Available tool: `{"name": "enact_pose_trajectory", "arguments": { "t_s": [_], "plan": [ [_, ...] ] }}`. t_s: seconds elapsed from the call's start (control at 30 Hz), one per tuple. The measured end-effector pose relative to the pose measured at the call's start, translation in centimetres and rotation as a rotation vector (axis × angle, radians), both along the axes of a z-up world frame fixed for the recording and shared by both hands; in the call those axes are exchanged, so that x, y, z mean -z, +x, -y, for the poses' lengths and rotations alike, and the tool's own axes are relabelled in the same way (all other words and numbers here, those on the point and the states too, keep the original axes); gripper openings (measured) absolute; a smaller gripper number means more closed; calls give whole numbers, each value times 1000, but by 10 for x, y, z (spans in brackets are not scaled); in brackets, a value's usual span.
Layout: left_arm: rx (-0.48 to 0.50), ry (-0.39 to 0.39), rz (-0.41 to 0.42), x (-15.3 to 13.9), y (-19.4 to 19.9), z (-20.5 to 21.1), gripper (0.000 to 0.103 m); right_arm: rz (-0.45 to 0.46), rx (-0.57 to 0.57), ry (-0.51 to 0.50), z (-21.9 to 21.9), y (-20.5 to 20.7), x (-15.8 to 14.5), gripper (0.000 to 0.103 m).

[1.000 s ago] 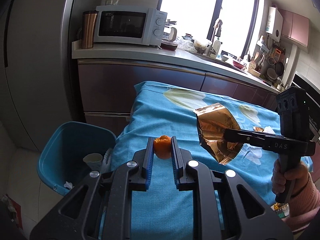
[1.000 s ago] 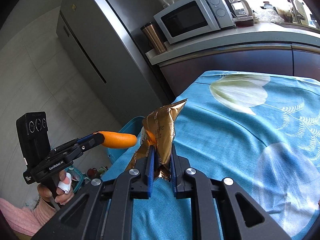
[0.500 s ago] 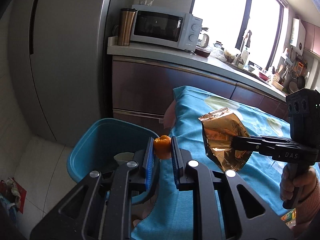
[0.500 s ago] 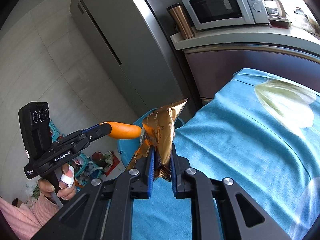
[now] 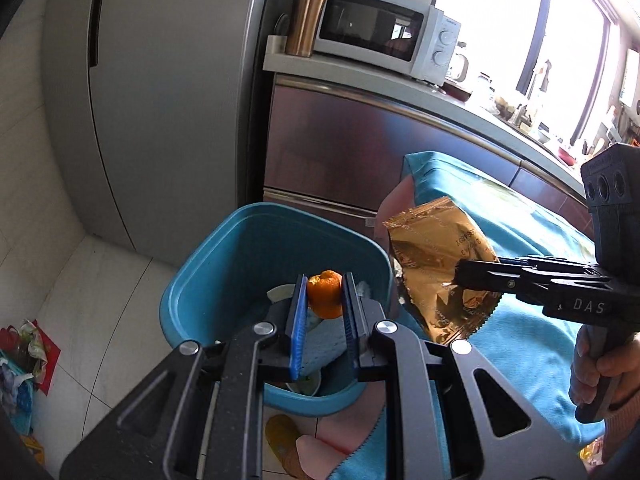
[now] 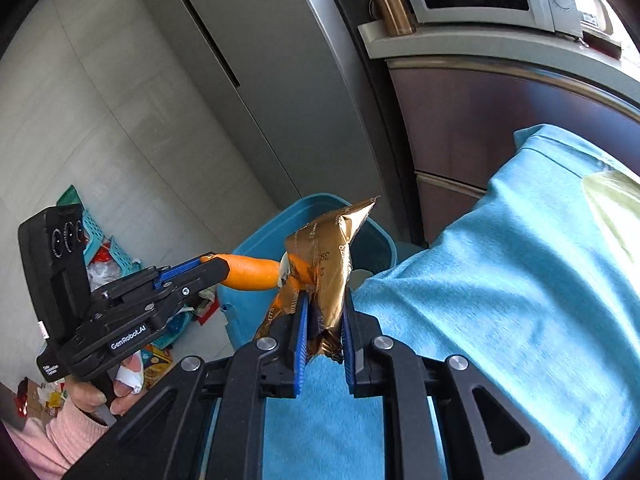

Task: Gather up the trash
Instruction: 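Open both tools to drop the wrapper and peel into the bin, then move both open tools back over the table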

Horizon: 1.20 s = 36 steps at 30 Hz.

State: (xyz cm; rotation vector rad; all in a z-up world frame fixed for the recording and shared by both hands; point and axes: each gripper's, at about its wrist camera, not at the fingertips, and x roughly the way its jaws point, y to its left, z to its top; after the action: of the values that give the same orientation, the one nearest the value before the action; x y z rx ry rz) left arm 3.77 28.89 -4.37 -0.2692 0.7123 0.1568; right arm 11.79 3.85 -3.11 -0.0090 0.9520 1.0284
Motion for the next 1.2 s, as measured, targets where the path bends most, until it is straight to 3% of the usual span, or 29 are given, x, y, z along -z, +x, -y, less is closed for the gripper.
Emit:
{"name": "enact_pose_trajectory", "arguments": {
  "t_s": [0.43,0.67,0.97,1.2],
  "plan": [
    [-66,-29,-69,37,21,-23,17,-27,-28,-120,-62,8,20,18],
    [-81,-57,-88,51,33,-29,20,-50,-36,-128,-85,10,26,22],
    [-105,-82,-98,63,33,-35,20,-70,-27,-70,-57,6,24,28],
    [-70,-72,-56,49,21,-24,24,-45,-15,0,-22,-2,4,29]
  ]
}}
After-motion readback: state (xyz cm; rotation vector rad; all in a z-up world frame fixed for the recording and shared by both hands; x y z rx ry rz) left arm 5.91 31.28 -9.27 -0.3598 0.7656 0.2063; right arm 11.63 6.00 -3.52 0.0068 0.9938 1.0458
